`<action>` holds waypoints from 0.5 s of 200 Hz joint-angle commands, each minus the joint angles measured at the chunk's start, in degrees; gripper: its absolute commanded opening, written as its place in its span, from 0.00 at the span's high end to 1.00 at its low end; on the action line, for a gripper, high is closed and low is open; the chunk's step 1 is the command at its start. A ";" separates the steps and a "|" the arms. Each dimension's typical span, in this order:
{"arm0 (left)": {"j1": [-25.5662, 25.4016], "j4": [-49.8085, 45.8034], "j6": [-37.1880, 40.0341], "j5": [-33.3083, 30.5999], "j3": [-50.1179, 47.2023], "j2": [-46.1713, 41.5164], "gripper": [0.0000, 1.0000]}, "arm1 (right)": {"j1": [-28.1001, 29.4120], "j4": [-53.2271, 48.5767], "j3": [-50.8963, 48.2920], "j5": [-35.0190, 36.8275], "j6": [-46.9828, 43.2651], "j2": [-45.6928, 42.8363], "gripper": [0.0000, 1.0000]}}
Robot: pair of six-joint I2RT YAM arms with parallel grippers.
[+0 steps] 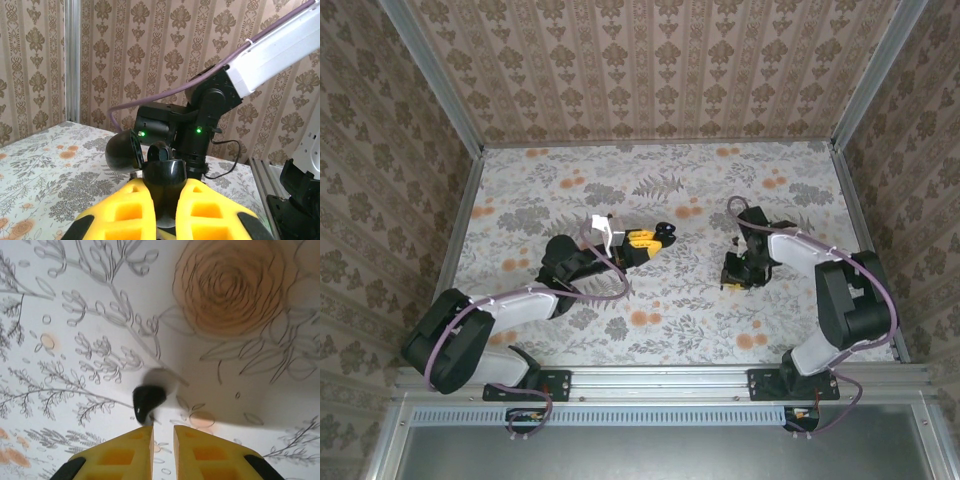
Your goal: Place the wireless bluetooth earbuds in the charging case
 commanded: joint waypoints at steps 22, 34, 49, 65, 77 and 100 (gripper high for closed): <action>-0.46 2.35 -1.14 0.45 0.38 -2.11 1.00 | 3.13 0.57 -2.59 -3.42 4.27 -3.24 0.82; -0.48 2.02 -1.09 0.36 0.02 -2.80 1.00 | 3.14 0.37 -2.39 -2.46 4.95 -4.98 0.82; -0.57 1.13 -0.70 0.03 -0.46 -3.83 1.00 | 3.12 -0.34 -1.73 -0.22 5.66 -7.41 0.82; -0.59 -0.43 0.06 -0.32 -0.88 -5.03 1.00 | 3.06 -0.69 -0.93 2.25 6.73 -9.28 0.76; -0.67 -1.08 0.59 -0.55 -1.22 -5.71 1.00 | 3.03 -0.33 -0.45 4.04 7.67 -9.45 0.68; -0.73 -1.33 0.86 -0.77 -1.52 -6.49 1.00 | 3.04 0.55 0.21 6.89 8.93 -8.70 0.57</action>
